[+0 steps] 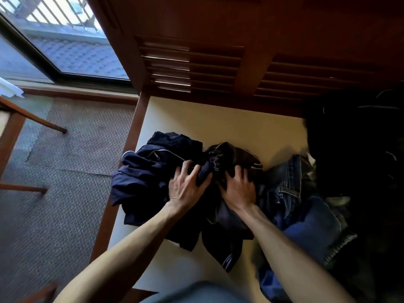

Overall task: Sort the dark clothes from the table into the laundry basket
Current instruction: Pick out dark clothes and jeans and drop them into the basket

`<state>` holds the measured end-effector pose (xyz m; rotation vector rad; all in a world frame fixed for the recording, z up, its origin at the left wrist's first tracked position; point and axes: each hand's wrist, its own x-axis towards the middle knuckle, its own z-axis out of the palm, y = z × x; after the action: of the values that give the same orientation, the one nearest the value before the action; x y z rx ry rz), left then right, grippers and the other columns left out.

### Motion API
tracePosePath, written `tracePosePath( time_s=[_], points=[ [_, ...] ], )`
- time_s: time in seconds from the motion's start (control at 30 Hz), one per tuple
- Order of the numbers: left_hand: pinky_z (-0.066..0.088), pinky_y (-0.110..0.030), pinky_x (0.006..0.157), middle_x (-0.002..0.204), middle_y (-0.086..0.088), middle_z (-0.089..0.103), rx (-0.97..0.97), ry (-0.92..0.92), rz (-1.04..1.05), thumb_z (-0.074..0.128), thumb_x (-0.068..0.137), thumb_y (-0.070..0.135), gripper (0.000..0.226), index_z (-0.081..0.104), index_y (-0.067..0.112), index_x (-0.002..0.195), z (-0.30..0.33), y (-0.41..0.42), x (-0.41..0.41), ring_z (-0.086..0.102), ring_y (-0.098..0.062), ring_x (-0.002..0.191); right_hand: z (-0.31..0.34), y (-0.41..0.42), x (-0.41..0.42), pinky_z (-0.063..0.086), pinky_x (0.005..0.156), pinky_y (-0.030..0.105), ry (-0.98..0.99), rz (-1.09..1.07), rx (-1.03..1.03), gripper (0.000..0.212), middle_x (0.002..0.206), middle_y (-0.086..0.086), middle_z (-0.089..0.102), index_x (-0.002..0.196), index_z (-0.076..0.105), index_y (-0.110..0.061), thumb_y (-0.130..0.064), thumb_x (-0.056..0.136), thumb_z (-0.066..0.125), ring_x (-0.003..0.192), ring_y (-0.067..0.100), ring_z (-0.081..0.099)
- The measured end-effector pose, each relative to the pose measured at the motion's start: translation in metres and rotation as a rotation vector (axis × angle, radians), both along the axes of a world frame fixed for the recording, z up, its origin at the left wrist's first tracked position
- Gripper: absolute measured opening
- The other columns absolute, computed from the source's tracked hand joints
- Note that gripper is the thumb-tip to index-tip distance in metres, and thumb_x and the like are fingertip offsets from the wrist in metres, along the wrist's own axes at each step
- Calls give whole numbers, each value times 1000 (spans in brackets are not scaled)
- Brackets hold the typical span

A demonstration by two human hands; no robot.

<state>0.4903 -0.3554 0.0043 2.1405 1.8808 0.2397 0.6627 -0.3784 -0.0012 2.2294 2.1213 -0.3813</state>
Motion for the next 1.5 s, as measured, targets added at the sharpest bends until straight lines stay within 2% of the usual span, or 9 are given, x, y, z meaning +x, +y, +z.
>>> tracePosePath(
  time_s=[0.1, 0.2, 0.37, 0.57, 0.7, 0.93, 1.1, 1.3, 1.5],
  points=[
    [51, -39, 56, 101, -1, 64, -1, -103, 34, 48, 92, 62, 42, 56, 22, 96, 12, 3, 1, 67, -36, 83, 11, 2, -1, 55, 70, 46, 148, -73, -47, 67, 122, 16, 58, 135, 57, -25, -69, 92, 32, 103, 42, 63],
    [48, -41, 62, 90, -9, 71, -33, -290, 191, 55, 94, 56, 39, 46, 18, 97, 35, -3, 0, 68, -40, 83, 31, -8, -4, 53, 77, 41, 446, -274, -23, 71, 121, 13, 67, 125, 65, -17, -74, 92, 38, 106, 37, 66],
    [48, -37, 68, 104, -9, 75, 3, -602, 258, 64, 93, 47, 43, 43, 27, 125, 96, -27, -4, 71, -34, 89, 79, -47, -6, 46, 58, 26, 866, -541, 131, 54, 67, -1, 65, 69, 59, -24, -75, 79, 44, 64, 17, 63],
    [56, -39, 79, 125, 15, 65, 137, -613, -126, 55, 101, 43, 36, 48, 48, 136, 157, -81, 12, 67, -15, 105, 120, -103, 16, 56, 95, 42, 1128, -581, 255, 42, 103, -6, 77, 104, 74, -31, -67, 85, 62, 103, 11, 71],
    [56, -40, 76, 116, 13, 64, 188, -623, -255, 52, 100, 46, 28, 64, 39, 124, 177, -111, 36, 65, -11, 96, 149, -144, 40, 51, 103, 45, 1050, -535, 403, 51, 118, -14, 71, 129, 57, -39, -71, 89, 55, 119, 10, 64],
    [54, -41, 81, 108, 12, 64, 145, -824, -458, 54, 99, 44, 25, 67, 28, 113, 200, -171, 85, 65, -10, 97, 200, -248, 65, 53, 90, 50, 950, -633, 628, 30, 101, -4, 71, 113, 56, -30, -55, 98, 54, 97, 8, 68],
    [55, -36, 80, 106, 11, 65, 56, -891, -766, 55, 99, 42, 21, 65, 29, 112, 218, -230, 117, 65, -9, 96, 223, -350, 54, 46, 92, 13, 905, -874, 872, 21, 111, -31, 67, 123, 56, -33, -33, 101, 57, 108, -12, 61],
    [51, -31, 84, 105, 12, 67, -187, -948, -1003, 58, 100, 34, 14, 67, 32, 111, 226, -321, 161, 64, -10, 101, 237, -468, 52, 52, 97, 34, 735, -1106, 1079, 33, 117, -11, 67, 132, 52, -22, -33, 101, 58, 114, 5, 64],
    [55, -34, 85, 104, 7, 69, -384, -949, -1220, 58, 100, 37, 11, 66, 38, 108, 234, -423, 225, 65, -5, 98, 236, -583, 70, 49, 97, 33, 573, -1277, 1245, 27, 119, -11, 68, 127, 59, -20, -31, 102, 57, 118, 7, 62]
  ],
)
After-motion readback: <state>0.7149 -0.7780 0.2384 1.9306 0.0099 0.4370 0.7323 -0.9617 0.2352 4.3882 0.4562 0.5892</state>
